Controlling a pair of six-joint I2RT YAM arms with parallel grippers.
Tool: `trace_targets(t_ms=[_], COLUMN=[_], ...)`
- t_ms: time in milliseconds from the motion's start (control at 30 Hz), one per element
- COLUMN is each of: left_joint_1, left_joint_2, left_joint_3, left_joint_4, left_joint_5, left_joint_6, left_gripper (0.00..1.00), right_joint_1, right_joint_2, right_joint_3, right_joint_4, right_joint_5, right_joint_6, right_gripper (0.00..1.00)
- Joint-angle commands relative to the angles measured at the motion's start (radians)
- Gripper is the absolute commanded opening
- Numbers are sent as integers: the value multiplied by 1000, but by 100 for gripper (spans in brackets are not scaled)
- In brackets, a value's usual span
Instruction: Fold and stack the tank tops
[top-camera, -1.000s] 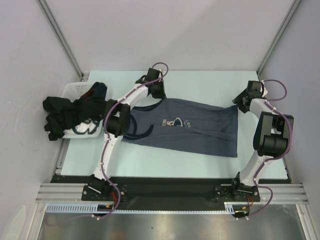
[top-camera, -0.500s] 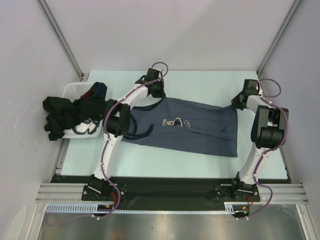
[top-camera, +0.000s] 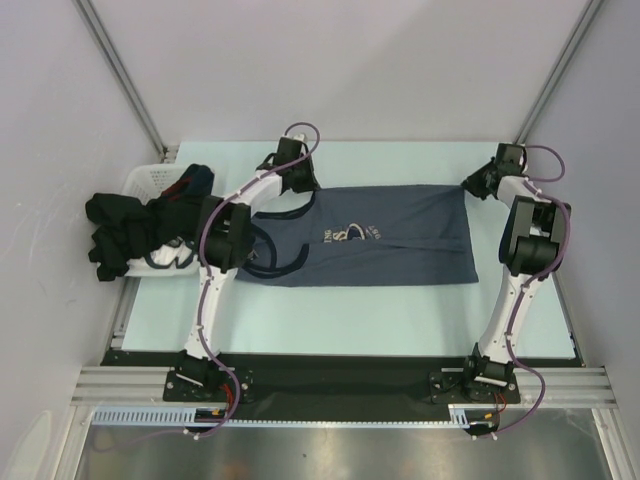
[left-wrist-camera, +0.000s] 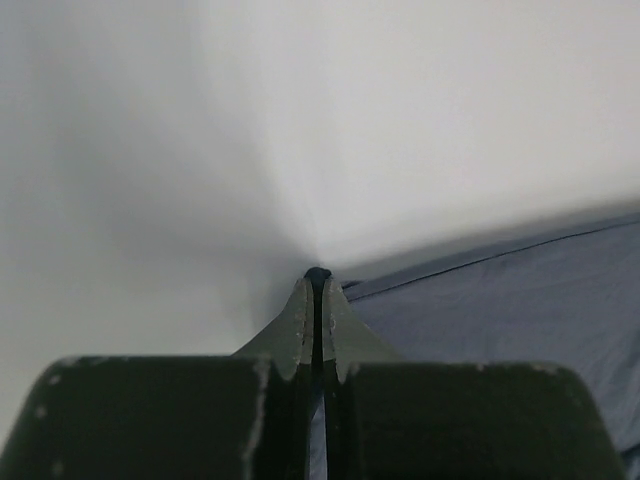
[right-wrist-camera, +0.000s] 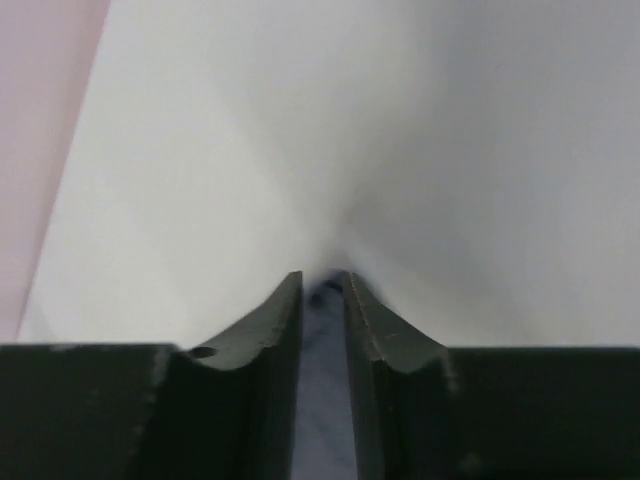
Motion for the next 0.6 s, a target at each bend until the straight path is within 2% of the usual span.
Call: trace_targets(t_ms=[0,33,100,133,167,233,267,300,333,367,400,433,500,567], left_joint_1=[19,19,22,24,24,27,28,27,27,19,13,5,-24,-44], left_joint_2=[-80,-77,-69,-64,-61,-57,-58,-67,-76,-92,-131,-153,-217,-253], left_joint_3=[-12,-12,-7,-4,3,11,20,26,30,22,14,-4,-19,-39], left_joint_4=[75,78,89,89,86,78,60,45,31,10,3,-13,-30,-56], left_joint_5=[-4,-4,9,10,13,8,8,-7,-21,-35,-55,-110,-162,-217], left_joint_6=[-14,-14,-20,-20,-20,-20,-17,-11,-5,4,30,47,92,119], left_gripper=[1,2,2,4,6,23,34,53,60,66,75,80,89,89], right_joint_1=[-22,-21,-14,-11,-11,-14,-16,-20,-22,-24,-24,-24,-22,-21], right_joint_2=[45,42,12,-2,-21,-57,-65,-68,-68,-68,-68,-68,-68,-56], right_joint_3=[69,59,35,15,-35,-78,-104,-114,-120,-123,-134,-141,-164,-163], right_joint_4=[53,64,82,94,113,148,160,162,160,160,160,160,231,254], right_joint_5=[-71,-79,-71,-50,-45,-40,-45,-54,-74,-82,-91,-111,-126,-154], right_joint_6=[36,28,1,-6,-12,-13,-15,-18,-22,-24,-26,-29,-27,-29], right_gripper=[30,50,61,62,62,60,56,53,46,43,42,38,38,39])
